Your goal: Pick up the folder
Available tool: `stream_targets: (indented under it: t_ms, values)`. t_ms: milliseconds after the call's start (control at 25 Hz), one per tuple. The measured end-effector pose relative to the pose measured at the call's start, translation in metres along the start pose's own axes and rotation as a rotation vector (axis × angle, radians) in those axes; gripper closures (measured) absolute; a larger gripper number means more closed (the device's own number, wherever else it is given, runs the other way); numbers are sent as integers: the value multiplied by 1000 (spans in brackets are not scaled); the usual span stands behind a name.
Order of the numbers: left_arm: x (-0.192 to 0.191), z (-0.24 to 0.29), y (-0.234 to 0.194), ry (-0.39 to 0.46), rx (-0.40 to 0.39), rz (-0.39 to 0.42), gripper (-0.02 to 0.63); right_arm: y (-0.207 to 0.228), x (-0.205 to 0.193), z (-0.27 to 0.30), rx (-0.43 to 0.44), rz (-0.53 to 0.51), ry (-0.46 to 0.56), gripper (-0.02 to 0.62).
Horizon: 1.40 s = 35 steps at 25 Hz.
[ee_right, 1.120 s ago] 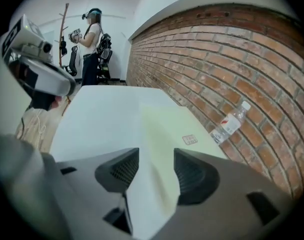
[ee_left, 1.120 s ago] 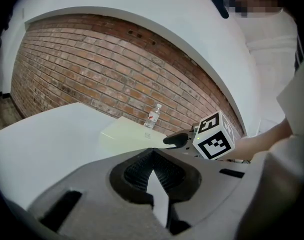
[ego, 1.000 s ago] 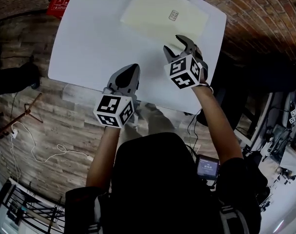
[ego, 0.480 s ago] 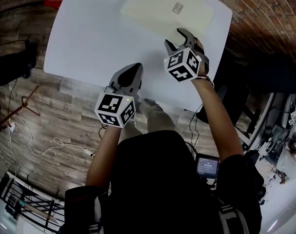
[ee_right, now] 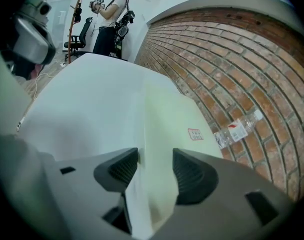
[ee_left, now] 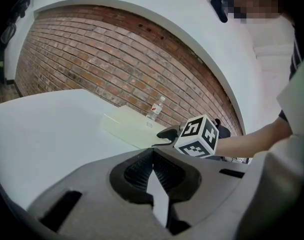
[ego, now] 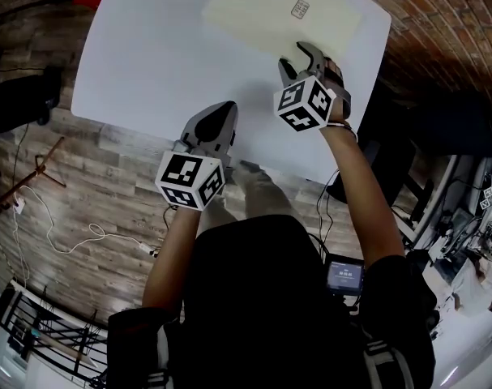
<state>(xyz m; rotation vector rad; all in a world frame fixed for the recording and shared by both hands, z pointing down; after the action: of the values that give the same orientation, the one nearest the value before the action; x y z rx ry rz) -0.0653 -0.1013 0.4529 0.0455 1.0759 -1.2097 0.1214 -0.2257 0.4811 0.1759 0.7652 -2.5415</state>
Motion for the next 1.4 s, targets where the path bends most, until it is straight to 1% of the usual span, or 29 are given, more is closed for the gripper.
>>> stream_targets:
  t_ms: [640,1000,1400]
  values:
    - [0,0,0,2,-4,-15,592,-3,1,-4,4,-20,-8,397]
    - [-2,-3,-5,0,2,-20,593,-12,3,-12,20,-5,-4,414]
    - [-4,-10,-8,-4,-1,-21,592,-20,5,-18,14,7,-7,430]
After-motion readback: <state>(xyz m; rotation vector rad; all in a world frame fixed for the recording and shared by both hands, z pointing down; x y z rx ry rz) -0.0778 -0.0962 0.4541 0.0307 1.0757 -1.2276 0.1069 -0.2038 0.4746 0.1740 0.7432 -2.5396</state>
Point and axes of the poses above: the fingertips, and each gripper's own axes: z forward along the fingers, y to its right, x out of its top, the point moved 9 cm from there along -z, backward along the fingers, and after that the axes turned 13 degrees about -y, right-handed, at the moved point
